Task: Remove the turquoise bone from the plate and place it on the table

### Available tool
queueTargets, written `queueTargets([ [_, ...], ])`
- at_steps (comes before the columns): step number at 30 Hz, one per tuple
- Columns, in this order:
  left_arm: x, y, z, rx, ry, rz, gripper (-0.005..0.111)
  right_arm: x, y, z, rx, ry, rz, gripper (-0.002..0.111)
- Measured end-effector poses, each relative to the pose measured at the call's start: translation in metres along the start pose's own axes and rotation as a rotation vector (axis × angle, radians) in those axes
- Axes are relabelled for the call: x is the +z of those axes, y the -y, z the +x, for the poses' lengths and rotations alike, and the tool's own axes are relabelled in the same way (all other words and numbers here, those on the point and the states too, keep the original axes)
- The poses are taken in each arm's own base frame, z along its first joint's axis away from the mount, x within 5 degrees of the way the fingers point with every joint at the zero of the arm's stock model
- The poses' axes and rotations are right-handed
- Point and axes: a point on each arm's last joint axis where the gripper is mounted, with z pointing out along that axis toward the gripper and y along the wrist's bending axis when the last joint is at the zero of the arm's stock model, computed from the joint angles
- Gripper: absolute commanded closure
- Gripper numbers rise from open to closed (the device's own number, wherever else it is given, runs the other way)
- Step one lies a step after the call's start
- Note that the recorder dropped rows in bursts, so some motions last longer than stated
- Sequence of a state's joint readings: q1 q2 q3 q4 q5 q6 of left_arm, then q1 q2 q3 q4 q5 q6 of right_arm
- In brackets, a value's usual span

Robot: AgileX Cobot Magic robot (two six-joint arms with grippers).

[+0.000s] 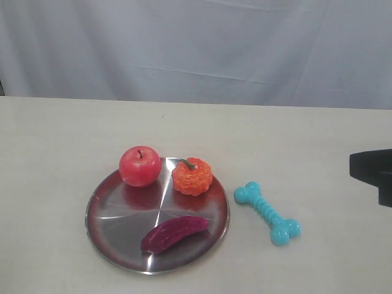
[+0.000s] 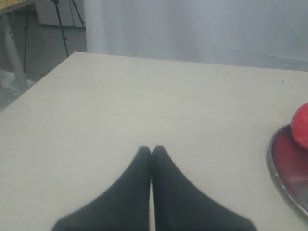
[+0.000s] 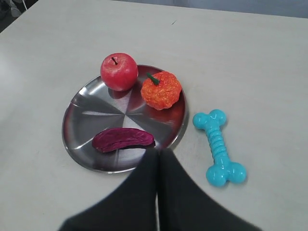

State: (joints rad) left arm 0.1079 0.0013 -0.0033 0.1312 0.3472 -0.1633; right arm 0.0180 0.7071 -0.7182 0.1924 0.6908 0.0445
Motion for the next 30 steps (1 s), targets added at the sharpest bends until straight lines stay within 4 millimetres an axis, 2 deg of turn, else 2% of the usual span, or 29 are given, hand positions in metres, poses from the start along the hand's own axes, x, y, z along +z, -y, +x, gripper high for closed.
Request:
queueTargets([
  [7, 0.000, 0.000, 0.000, 0.000, 0.000, 0.000, 0.107, -0.003, 0.005, 0.002, -0.031, 0.048, 0.035, 0.109],
  [13, 0.000, 0.000, 0.000, 0.000, 0.000, 0.000, 0.107, -0.016, 0.022, 0.017, -0.052, 0.311, 0.135, 0.109],
  [19, 0.000, 0.000, 0.000, 0.000, 0.000, 0.000, 0.107, -0.018, 0.041, 0.054, -0.026, 0.517, 0.257, 0.109],
  [25, 0.000, 0.000, 0.000, 0.000, 0.000, 0.000, 0.107, -0.004, 0.053, 0.094, -0.039, 0.518, 0.329, 0.109],
  [30, 0.000, 0.000, 0.000, 0.000, 0.000, 0.000, 0.107, 0.002, 0.056, 0.116, -0.091, 0.523, 0.347, 0.109],
])
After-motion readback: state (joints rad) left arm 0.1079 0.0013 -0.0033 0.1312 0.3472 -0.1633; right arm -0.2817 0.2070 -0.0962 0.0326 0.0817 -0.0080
